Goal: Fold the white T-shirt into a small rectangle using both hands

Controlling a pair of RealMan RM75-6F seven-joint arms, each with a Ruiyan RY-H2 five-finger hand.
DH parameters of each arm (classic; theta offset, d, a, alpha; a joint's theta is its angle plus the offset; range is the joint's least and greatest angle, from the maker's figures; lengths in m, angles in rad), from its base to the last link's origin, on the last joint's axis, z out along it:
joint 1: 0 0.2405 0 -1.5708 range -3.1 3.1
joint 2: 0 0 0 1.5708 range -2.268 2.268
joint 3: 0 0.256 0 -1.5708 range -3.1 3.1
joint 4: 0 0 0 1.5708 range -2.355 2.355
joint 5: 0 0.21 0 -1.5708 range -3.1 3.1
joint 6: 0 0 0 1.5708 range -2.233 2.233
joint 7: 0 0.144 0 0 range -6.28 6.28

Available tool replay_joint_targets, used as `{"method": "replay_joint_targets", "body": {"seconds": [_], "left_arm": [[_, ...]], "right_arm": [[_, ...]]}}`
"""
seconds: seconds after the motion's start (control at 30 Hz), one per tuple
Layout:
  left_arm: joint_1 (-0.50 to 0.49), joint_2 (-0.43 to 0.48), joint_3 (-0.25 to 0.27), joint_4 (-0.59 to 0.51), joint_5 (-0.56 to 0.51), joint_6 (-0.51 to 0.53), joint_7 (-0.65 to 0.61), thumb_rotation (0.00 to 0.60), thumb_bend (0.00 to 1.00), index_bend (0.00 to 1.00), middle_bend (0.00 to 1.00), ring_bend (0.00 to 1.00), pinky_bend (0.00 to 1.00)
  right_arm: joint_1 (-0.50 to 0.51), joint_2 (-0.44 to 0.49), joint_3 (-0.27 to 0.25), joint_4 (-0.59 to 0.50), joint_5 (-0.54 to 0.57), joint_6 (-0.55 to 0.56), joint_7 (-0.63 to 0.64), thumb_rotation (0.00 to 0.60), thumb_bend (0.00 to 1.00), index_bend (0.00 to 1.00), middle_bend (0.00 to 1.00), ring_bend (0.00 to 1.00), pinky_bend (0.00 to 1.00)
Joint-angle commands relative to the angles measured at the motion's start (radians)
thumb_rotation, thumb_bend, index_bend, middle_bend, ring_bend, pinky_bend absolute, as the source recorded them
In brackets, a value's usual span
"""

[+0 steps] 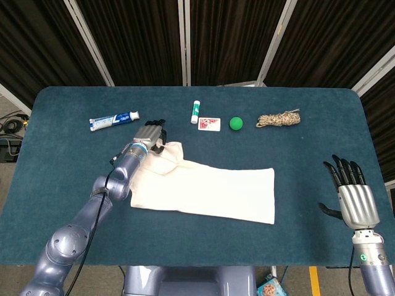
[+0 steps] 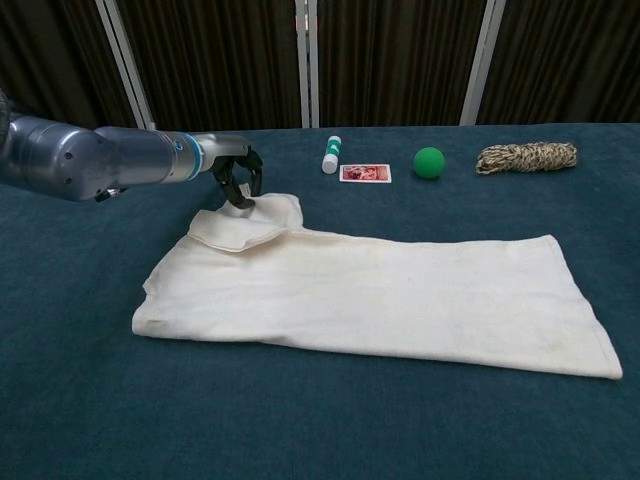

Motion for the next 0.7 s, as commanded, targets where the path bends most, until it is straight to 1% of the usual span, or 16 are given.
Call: {"method": "replay_joint_targets", "body": {"seconds": [0.03,0.13,0.27,0.33,0.57,0.7], "left_arm": [[0.009,0.012,0.005,-0.017,0.007,0.007,-0.003,0.6,0.51,0.75,0.0,0.0,0.0],[0.017,0.023,0.007,-0.035,0.009,0.009,-0.008,0.6,0.54,0.75,0.0,0.0,0.0],[0.028,0.036,0.011,-0.059,0.014,0.02,-0.013,0.6,0.55,0.75,0.0,0.0,0.0],[0.039,0.052,0.017,-0.089,0.024,0.037,-0.018,0.6,0.55,0.75,0.0,0.0,0.0],[0.107,0.16,0.052,-0.281,0.073,0.128,-0.039,0.6,0.55,0.75,0.0,0.0,0.0],[0.138,0.209,0.068,-0.365,0.083,0.165,-0.027,0.6,0.55,0.75,0.0,0.0,0.0]], "right_arm": [[-0.001,0.001,0.0,-0.002,-0.003,0.002,0.0,0.6,0.0,0.15,0.0,0.0,0.0],[-0.002,0.001,-0.001,-0.004,-0.007,0.004,-0.001,0.6,0.0,0.15,0.0,0.0,0.0],[-0.003,0.002,-0.002,-0.007,-0.009,0.006,-0.002,0.6,0.0,0.15,0.0,0.0,0.0],[-0.003,0.003,-0.002,-0.009,-0.012,0.008,-0.001,0.6,0.0,0.15,0.0,0.0,0.0],[-0.007,0.008,-0.005,-0.021,-0.027,0.016,-0.001,0.6,0.0,0.15,0.0,0.0,0.0],[-0.008,0.01,-0.006,-0.028,-0.035,0.02,-0.001,0.6,0.0,0.15,0.0,0.0,0.0]]}}
